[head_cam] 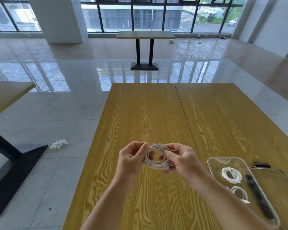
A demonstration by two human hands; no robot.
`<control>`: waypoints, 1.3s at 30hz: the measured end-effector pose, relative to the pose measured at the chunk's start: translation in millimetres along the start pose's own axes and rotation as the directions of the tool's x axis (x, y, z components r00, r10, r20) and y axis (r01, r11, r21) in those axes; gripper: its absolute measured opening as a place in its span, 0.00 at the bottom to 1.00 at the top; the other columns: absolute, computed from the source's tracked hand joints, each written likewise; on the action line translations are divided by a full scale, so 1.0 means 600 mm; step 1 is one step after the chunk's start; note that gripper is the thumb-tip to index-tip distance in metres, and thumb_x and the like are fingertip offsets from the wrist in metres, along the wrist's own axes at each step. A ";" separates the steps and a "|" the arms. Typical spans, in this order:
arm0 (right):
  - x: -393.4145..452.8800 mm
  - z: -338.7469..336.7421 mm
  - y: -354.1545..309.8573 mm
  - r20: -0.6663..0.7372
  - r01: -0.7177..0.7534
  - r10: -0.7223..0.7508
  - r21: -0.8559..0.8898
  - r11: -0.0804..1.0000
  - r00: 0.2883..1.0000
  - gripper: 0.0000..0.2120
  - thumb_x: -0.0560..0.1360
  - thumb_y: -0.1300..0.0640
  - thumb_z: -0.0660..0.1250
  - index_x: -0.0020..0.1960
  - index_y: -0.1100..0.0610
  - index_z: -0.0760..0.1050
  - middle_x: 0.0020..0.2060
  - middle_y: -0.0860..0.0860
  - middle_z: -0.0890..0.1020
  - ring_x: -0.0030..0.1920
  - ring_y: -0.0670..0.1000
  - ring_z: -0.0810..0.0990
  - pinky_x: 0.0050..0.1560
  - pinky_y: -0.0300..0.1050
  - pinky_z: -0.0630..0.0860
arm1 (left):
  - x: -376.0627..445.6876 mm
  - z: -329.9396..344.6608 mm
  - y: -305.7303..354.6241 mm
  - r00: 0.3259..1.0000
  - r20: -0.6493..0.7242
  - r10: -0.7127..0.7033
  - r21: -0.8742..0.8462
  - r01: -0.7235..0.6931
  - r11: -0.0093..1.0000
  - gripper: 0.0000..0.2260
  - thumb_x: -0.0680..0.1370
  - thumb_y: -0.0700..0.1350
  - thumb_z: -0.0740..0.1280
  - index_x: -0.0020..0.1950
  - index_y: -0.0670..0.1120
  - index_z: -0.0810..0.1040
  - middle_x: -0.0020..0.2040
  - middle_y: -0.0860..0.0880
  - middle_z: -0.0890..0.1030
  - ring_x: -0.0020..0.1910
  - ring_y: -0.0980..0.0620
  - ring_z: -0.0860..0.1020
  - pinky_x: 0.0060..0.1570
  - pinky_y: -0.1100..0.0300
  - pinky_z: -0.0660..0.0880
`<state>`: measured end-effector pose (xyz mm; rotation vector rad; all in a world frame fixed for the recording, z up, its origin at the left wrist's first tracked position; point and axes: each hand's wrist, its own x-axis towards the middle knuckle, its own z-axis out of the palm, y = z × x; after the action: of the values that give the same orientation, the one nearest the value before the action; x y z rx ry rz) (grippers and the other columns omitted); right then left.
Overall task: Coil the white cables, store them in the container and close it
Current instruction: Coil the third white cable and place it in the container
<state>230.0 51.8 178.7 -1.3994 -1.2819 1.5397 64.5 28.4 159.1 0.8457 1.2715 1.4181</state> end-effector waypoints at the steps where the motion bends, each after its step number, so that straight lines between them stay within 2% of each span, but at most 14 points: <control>1: -0.002 -0.003 0.000 0.016 -0.010 0.010 -0.003 1.000 1.000 0.06 0.80 0.61 0.67 0.53 0.57 0.82 0.42 0.54 0.88 0.44 0.55 0.88 0.43 0.54 0.84 | 0.001 0.000 -0.002 1.000 0.005 -0.001 0.007 0.001 1.000 0.06 0.79 0.41 0.68 0.47 0.38 0.82 0.40 0.41 0.85 0.38 0.46 0.83 0.38 0.55 0.81; 5: -0.007 -0.020 0.022 -0.023 -0.053 0.053 0.020 0.998 0.998 0.06 0.79 0.61 0.68 0.55 0.58 0.81 0.43 0.55 0.88 0.45 0.55 0.88 0.41 0.51 0.83 | 0.010 0.006 -0.022 0.990 0.102 -0.095 -0.008 0.097 0.995 0.07 0.79 0.41 0.68 0.49 0.38 0.81 0.42 0.40 0.85 0.39 0.46 0.83 0.39 0.55 0.81; 9: -0.015 -0.046 0.053 -0.134 -0.086 0.093 0.056 0.995 0.987 0.05 0.79 0.62 0.68 0.54 0.59 0.81 0.39 0.53 0.88 0.42 0.54 0.88 0.40 0.52 0.83 | 0.014 0.032 -0.047 0.953 0.217 -0.214 0.044 0.209 0.977 0.07 0.79 0.43 0.68 0.53 0.40 0.79 0.48 0.36 0.84 0.43 0.43 0.83 0.46 0.47 0.81; 13: -0.024 -0.089 0.081 -0.197 -0.115 0.126 0.067 0.991 0.972 0.05 0.79 0.62 0.68 0.53 0.58 0.81 0.38 0.53 0.87 0.41 0.53 0.87 0.39 0.50 0.82 | 0.014 0.068 -0.071 0.902 0.314 -0.296 0.180 0.249 0.952 0.07 0.79 0.45 0.69 0.55 0.44 0.79 0.49 0.43 0.86 0.49 0.43 0.85 0.51 0.46 0.82; 17: -0.035 -0.146 0.109 -0.224 -0.132 0.141 0.054 0.990 0.964 0.05 0.79 0.63 0.68 0.52 0.58 0.82 0.39 0.54 0.86 0.40 0.53 0.86 0.39 0.50 0.82 | 0.017 0.120 -0.092 0.868 0.361 -0.341 0.291 0.243 0.925 0.05 0.78 0.43 0.70 0.53 0.45 0.81 0.44 0.46 0.86 0.42 0.49 0.85 0.51 0.47 0.82; 21: -0.050 -0.208 0.137 -0.242 -0.175 0.190 0.085 0.981 0.951 0.05 0.79 0.62 0.68 0.52 0.58 0.82 0.40 0.55 0.87 0.41 0.53 0.87 0.41 0.52 0.84 | 0.018 0.181 -0.111 0.829 0.405 -0.385 0.460 0.179 0.869 0.05 0.78 0.45 0.71 0.52 0.49 0.82 0.41 0.49 0.86 0.42 0.50 0.82 0.51 0.47 0.80; 26: -0.063 -0.304 0.172 -0.271 -0.211 0.235 0.114 0.971 0.933 0.05 0.78 0.63 0.69 0.52 0.59 0.82 0.44 0.60 0.86 0.44 0.59 0.87 0.42 0.52 0.85 | 0.014 0.274 -0.148 0.787 0.426 -0.446 0.598 0.125 0.792 0.04 0.77 0.49 0.71 0.51 0.55 0.83 0.43 0.50 0.87 0.40 0.47 0.79 0.52 0.37 0.78; 28: -0.064 -0.329 0.182 -0.270 -0.224 0.252 0.132 0.966 0.929 0.05 0.78 0.63 0.69 0.52 0.59 0.82 0.44 0.60 0.86 0.45 0.59 0.87 0.43 0.53 0.85 | 0.016 0.298 -0.160 0.778 0.430 -0.459 0.634 0.102 0.766 0.04 0.77 0.50 0.71 0.51 0.56 0.83 0.43 0.49 0.86 0.40 0.47 0.78 0.51 0.37 0.78; 31: -0.064 -0.374 0.201 -0.267 -0.244 0.276 0.148 0.958 0.923 0.06 0.78 0.62 0.69 0.53 0.58 0.83 0.46 0.59 0.86 0.46 0.58 0.87 0.45 0.53 0.85 | 0.023 0.349 -0.174 0.743 0.453 -0.494 0.722 0.019 0.691 0.08 0.77 0.52 0.70 0.56 0.58 0.81 0.44 0.52 0.85 0.40 0.47 0.82 0.48 0.41 0.80; 33: -0.064 -0.400 0.211 -0.266 -0.258 0.291 0.151 0.954 0.919 0.06 0.78 0.62 0.70 0.52 0.56 0.83 0.46 0.58 0.87 0.47 0.57 0.87 0.43 0.50 0.85 | 0.027 0.381 -0.179 0.696 0.475 -0.539 0.794 -0.074 0.604 0.12 0.78 0.53 0.69 0.61 0.59 0.79 0.48 0.54 0.83 0.42 0.47 0.83 0.45 0.46 0.81; 36: -0.062 -0.427 0.228 -0.268 -0.291 0.325 0.161 0.943 0.907 0.04 0.77 0.62 0.71 0.50 0.56 0.83 0.45 0.56 0.87 0.45 0.55 0.87 0.41 0.49 0.84 | 0.030 0.416 -0.189 0.657 0.488 -0.575 0.845 -0.193 0.498 0.13 0.79 0.54 0.66 0.64 0.58 0.78 0.51 0.58 0.81 0.47 0.49 0.84 0.40 0.54 0.82; 39: -0.061 -0.447 0.251 -0.255 -0.331 0.367 0.176 0.927 0.894 0.04 0.76 0.62 0.72 0.50 0.57 0.83 0.45 0.56 0.87 0.43 0.53 0.86 0.43 0.52 0.85 | 0.034 0.447 -0.211 0.612 0.511 -0.604 0.857 -0.304 0.417 0.13 0.80 0.51 0.64 0.65 0.56 0.77 0.54 0.56 0.80 0.42 0.55 0.81 0.32 0.64 0.77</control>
<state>516.9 33.4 64.0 -1.7624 -0.7718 1.5451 340.8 111.4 86.8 1.7636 1.2599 -0.1368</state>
